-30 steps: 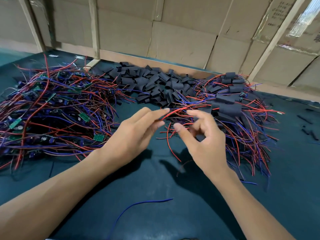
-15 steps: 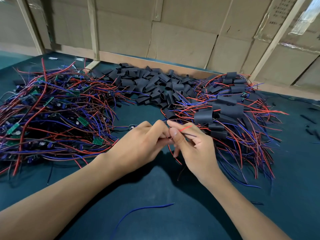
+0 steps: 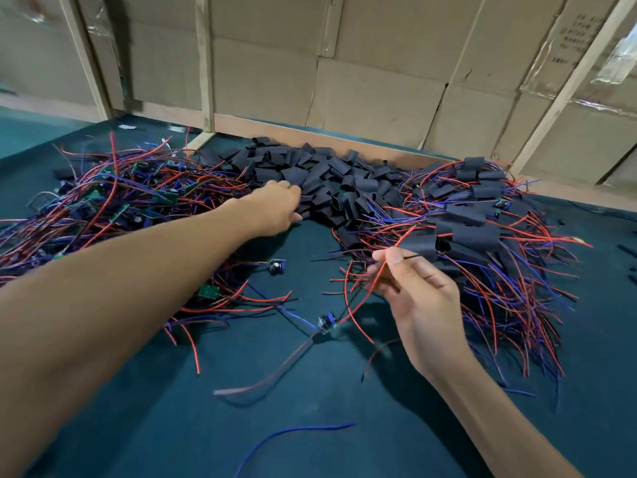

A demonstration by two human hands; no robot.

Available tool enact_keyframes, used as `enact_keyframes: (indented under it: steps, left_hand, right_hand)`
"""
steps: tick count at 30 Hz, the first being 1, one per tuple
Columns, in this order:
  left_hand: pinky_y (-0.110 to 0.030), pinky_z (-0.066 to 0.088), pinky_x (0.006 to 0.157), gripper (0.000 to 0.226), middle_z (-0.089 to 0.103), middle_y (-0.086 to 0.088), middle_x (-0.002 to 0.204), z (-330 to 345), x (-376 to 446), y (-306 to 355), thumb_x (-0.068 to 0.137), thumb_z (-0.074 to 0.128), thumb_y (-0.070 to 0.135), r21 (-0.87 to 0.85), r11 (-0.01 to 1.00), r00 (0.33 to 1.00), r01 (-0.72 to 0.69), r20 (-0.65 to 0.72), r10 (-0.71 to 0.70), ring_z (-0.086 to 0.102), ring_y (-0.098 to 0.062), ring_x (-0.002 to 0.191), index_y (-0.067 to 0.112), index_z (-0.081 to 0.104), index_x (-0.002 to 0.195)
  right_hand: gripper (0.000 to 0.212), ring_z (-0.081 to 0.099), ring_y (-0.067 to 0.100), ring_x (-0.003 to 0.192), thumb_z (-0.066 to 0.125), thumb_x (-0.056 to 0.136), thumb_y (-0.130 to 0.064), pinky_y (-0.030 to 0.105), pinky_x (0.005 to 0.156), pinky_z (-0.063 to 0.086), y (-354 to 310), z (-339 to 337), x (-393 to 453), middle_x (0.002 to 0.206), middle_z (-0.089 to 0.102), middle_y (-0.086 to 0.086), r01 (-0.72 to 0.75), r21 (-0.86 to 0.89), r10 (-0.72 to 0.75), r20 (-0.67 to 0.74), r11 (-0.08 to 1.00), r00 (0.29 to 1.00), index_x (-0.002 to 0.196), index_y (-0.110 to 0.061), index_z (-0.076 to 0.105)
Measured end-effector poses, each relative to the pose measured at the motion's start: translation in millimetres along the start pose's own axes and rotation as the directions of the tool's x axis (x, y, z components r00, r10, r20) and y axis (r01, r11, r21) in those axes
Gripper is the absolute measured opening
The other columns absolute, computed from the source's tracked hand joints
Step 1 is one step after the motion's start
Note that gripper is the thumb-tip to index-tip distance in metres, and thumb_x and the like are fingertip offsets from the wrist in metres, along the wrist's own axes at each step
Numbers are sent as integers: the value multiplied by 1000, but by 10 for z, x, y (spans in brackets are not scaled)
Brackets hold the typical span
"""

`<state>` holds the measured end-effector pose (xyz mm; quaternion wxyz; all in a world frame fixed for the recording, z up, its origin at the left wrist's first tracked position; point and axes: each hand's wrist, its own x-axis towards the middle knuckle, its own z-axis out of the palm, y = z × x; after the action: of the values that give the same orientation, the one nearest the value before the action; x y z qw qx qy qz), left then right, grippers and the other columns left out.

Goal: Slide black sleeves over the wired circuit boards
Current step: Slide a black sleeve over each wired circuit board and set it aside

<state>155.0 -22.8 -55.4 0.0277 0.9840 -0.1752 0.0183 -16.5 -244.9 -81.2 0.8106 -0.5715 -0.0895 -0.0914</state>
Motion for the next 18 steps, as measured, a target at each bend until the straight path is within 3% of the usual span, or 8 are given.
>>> enact_keyframes:
  steps: [3,6,9,11,13,18]
  left_hand:
    - [-45,51,87,31,63,-23,110,43,79,72,100,61,30,-84,995,998,44,-40,-47,59,-40,105,1,58,110]
    - [-42,55,80,26,67,-19,94,-13,139,128,93,71,28,-181,976,992,121,-20,-127,64,-36,90,2,68,94]
    - [-37,49,69,32,64,-16,82,-107,127,146,87,76,28,-246,951,980,189,-8,-197,58,-28,70,5,57,74]
    - [-39,50,72,32,59,-14,93,-153,49,168,86,75,29,-302,931,970,207,-59,-235,57,-30,79,5,57,96]
    - [-42,52,79,48,57,-12,103,-156,-81,203,85,74,32,-380,907,963,183,-115,-242,58,-33,90,9,49,119]
    - [-38,51,82,60,66,-11,104,-49,-471,346,89,70,32,-439,896,957,65,-226,-180,62,-29,95,15,40,139]
  right_hand:
    - [21,67,26,78,58,94,-17,41,81,58,-45,-10,2,87,69,11,-30,104,27,31,994,999,97,-6,75]
    - [39,49,17,61,53,97,-22,36,67,55,-75,47,8,72,48,3,-133,189,126,49,973,991,124,2,64]
    - [60,36,13,55,49,93,-44,28,53,43,-98,93,26,70,37,-2,-241,250,241,32,938,970,135,-2,57]
    - [61,34,12,54,45,92,-50,26,50,37,-121,89,44,71,37,-3,-267,260,268,30,928,963,134,-7,57]
    - [60,33,11,54,47,92,-49,25,50,35,-130,69,45,72,39,-3,-267,275,266,42,924,963,134,-7,58]
    - [36,38,11,53,57,96,-31,23,49,37,-69,7,18,70,45,-2,-177,134,164,97,975,982,113,-4,75]
